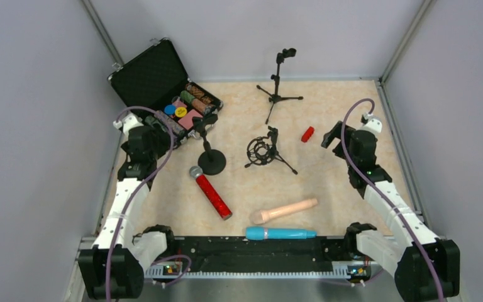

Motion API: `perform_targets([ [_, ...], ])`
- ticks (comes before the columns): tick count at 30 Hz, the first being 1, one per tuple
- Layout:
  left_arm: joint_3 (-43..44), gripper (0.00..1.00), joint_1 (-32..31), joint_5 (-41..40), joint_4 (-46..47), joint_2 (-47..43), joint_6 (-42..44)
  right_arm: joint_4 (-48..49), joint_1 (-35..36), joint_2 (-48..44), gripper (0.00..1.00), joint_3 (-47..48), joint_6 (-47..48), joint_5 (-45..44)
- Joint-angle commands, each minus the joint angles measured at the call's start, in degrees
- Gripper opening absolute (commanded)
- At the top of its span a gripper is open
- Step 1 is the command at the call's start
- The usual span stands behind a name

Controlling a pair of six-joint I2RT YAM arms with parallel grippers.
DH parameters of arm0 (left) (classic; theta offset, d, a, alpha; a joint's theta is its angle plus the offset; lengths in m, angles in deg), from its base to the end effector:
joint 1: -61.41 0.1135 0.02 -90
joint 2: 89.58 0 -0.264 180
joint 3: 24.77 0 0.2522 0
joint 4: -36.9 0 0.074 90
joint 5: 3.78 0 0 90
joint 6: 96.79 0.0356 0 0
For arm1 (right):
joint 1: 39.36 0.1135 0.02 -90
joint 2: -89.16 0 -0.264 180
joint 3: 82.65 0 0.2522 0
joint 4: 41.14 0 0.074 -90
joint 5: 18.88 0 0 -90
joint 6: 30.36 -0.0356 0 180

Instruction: Attach the microphones to the stand

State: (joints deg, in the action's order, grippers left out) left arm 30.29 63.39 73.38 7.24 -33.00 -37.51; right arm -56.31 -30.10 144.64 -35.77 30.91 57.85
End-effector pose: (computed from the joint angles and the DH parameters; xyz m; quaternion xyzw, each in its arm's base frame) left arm 0.2193 0.0155 0.2709 -0.2964 0.8152 -0.0267 0.4969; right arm 0.2176 0.0272 0.2495 0.2029 0.8093 0.0851 0.5446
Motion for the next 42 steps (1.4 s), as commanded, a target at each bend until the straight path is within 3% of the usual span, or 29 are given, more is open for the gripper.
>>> perform_targets([
  [1,4.4,0.99,0.2,-1.6,-2.4,-2.0,0.9,-1.7,0.3,-2.3,0.99,3.2,-0.1,2.6],
  [7,4.7,0.99,0.2,1.7,-5.3,-2.8,-0.7,-4.6,0.4,-2.4,0.99,4.1,0.9,6.0],
  [14,2.3,0.99,0.1,11.6,-7.3,-3.6,-5.3,-7.4,0.4,-2.1,0.99,3.6,2.3,16.2],
  [22,2.0,0.99,0.2,12.5,-11.6,-2.8,-8.1,-7.3,1.4,-2.3,0.99,3.4,2.9,27.3],
  [35,1.2,0.99,0.1,15.5,-11.0,-2.3,-9.2,-6.5,14.9,1.7,0.98,9.8,3.6,27.7],
  [42,1.0,0.99,0.2,15.6,-11.0,-2.3,-9.2,-6.7,20.3,5.8,0.85,13.2,5.1,27.5],
])
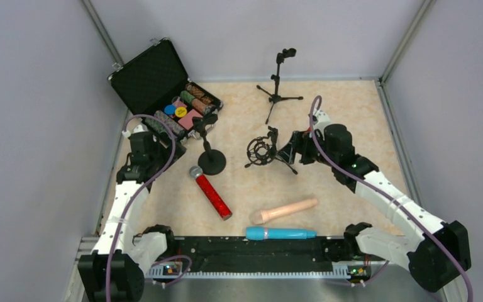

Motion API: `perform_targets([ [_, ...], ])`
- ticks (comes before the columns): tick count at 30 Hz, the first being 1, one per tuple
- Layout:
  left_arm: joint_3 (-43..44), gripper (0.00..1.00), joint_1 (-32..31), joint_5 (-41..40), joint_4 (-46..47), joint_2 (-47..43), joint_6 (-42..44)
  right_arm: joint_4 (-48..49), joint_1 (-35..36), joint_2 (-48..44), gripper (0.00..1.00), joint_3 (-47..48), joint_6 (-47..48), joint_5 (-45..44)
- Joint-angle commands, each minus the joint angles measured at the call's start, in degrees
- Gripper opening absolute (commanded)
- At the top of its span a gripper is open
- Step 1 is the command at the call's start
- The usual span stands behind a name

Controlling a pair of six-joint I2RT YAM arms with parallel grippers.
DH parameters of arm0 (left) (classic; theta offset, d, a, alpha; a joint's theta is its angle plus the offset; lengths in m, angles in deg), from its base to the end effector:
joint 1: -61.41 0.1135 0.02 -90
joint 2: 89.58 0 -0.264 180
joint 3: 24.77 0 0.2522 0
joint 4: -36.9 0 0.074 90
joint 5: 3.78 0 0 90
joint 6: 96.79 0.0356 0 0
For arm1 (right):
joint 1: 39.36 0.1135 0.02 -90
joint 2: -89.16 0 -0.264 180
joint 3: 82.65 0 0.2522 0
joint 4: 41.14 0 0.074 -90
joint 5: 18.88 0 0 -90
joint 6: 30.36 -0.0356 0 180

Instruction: Attach the microphones to the stand

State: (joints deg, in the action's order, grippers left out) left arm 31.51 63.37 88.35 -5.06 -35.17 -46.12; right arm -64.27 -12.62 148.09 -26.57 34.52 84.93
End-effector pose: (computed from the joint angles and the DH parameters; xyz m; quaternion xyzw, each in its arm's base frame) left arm 0.2022 0.0056 0.2658 -0.3123 0.8510 -0.1511 0.3942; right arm 0.2045 0.1125 0.2795 -0.0756 0.8408 0.3218 0.4287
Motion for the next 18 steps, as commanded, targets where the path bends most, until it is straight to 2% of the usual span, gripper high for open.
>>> perform_targets([
  [1,-0.3,0.99,0.2,0.6,1.3,-0.2,-0.5,1.2,3.3,3.1,0.82,4.4,1.7,0.6],
  [6,-0.5,0.99,0.2,0.6,1.2,-0.3,-0.5,3.6,5.5,4.9,0.7,5.0,1.8,3.3],
  [11,-0.6,0.98,0.2,0.8,1.2,-0.2,-0.5,11.2,5.8,6.2,0.44,3.4,-2.5,8.6],
  [14,-0.5,0.98,0.2,0.8,1.2,-0.2,-0.1,15.0,6.1,7.4,0.39,2.9,-4.7,10.2],
  [18,-0.5,0.98,0.2,0.8,1.2,0.1,-0.1,20.0,6.8,9.3,0.39,2.4,-7.9,11.6],
])
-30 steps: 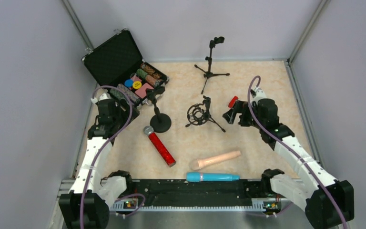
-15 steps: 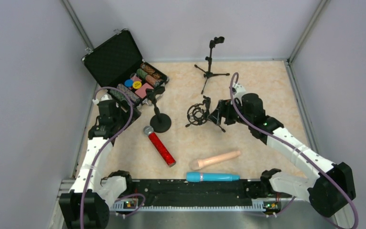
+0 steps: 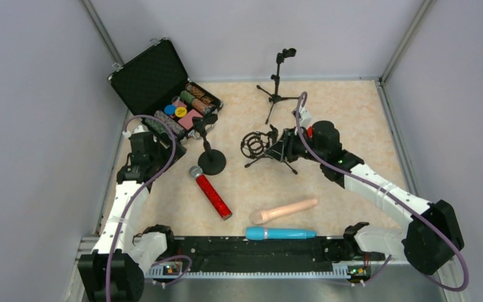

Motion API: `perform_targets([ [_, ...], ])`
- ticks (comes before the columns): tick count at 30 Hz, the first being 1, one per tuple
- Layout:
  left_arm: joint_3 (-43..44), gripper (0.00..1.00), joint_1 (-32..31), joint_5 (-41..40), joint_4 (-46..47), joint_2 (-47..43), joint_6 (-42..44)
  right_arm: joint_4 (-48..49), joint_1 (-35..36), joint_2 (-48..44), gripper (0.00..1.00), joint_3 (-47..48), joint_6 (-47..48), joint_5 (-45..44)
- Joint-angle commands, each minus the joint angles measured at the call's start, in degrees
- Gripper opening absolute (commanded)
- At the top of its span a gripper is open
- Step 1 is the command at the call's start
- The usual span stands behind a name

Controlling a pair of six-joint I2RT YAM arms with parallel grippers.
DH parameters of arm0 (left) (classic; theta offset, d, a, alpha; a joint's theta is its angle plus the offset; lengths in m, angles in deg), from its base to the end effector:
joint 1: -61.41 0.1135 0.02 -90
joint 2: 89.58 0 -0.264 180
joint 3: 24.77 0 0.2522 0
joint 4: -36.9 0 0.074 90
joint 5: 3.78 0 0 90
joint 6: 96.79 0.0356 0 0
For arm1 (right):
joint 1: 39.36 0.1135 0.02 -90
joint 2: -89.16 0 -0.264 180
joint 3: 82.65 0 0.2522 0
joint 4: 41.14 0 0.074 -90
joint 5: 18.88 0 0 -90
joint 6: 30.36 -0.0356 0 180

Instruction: Attach the microphones to the stand

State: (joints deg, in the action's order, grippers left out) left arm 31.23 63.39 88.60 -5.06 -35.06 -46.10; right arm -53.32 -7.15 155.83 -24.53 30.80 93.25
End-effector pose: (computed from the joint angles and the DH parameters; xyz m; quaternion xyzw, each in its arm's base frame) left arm 0.2022 0.0055 0.2639 -0.3120 0.8526 -0.1519 0.3907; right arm 0.2170 0.1525 0.2806 -0.1328 0.8039 0.4193 0.4003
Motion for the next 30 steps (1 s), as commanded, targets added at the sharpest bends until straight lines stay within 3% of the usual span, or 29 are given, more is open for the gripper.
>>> perform_targets([
  [1,-0.1,0.98,0.2,0.6,1.1,0.0,0.0,10.2,1.4,2.4,0.39,0.2,-5.0,3.7],
  [9,-0.4,0.98,0.2,0.5,0.8,0.1,0.1,12.3,3.5,8.5,0.39,3.4,-7.2,1.3],
  [20,-0.3,0.98,0.2,0.8,1.2,1.6,0.3,-3.3,7.9,13.2,0.38,15.7,-2.5,-18.9],
  [30,-0.6,0.98,0.3,1.3,1.4,2.4,0.3,-12.4,11.4,19.7,0.51,26.0,4.1,-29.2],
])
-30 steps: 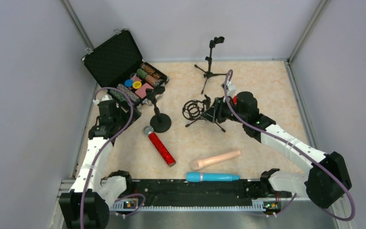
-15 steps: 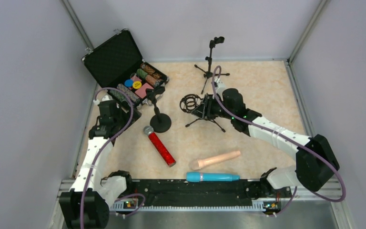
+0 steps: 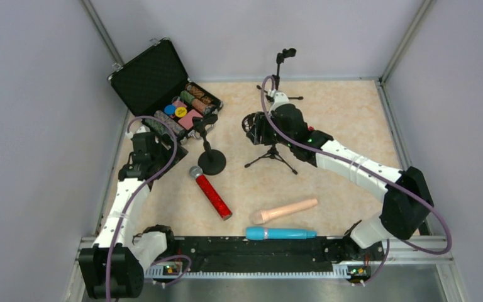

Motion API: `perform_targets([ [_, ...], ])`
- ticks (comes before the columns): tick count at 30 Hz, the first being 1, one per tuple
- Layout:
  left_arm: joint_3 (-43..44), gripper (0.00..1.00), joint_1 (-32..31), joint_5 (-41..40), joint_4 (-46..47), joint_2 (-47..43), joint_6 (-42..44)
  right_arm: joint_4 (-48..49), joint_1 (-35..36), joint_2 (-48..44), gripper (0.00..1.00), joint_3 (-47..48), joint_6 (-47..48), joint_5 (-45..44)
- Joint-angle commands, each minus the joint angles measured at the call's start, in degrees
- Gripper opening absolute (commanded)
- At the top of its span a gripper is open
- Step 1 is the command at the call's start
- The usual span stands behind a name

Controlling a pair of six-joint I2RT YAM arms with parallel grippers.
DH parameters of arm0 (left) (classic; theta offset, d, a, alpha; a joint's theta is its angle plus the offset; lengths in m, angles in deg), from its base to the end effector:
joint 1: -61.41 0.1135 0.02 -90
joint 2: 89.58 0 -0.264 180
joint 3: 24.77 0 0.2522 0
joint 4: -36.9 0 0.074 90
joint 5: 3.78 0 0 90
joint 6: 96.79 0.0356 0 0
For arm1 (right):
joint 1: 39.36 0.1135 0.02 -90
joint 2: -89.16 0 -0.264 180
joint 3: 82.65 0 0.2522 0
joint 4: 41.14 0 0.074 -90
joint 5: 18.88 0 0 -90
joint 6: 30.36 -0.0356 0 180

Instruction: Attach the microphones to the stand

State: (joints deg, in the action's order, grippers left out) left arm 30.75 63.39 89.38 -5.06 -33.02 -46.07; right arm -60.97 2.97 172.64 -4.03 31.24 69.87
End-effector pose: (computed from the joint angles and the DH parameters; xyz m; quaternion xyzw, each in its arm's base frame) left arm 0.2067 0.0052 0.2545 -0.3127 0.8618 -0.1514 0.3696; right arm 0.2525 0.2290 0.3086 -0.0962 0.8364 0.3048 0.4453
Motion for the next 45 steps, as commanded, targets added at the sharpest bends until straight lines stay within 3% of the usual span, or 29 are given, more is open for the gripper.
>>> perform_targets([
  [1,0.0,0.98,0.2,0.6,1.4,0.4,0.4,-5.9,1.3,3.8,0.53,7.2,4.1,-6.3],
  [12,0.2,0.98,0.2,1.9,1.4,0.5,1.4,-13.8,1.5,10.3,0.62,18.0,8.8,-12.9],
  [21,0.3,0.98,0.3,1.9,1.3,1.2,1.8,-13.4,1.5,9.1,0.67,20.0,10.1,-6.8],
  [30,0.2,0.98,0.2,1.4,-0.5,0.6,2.2,-12.2,0.6,4.9,0.81,19.5,10.4,-5.0],
  [38,-2.5,0.98,0.2,4.0,-0.9,-0.9,0.4,-11.5,-6.2,0.3,0.82,14.3,4.8,5.4],
  [45,-8.3,0.95,0.2,12.8,2.8,-0.4,-3.3,-9.8,-10.0,-5.4,0.82,7.1,3.5,5.5],
])
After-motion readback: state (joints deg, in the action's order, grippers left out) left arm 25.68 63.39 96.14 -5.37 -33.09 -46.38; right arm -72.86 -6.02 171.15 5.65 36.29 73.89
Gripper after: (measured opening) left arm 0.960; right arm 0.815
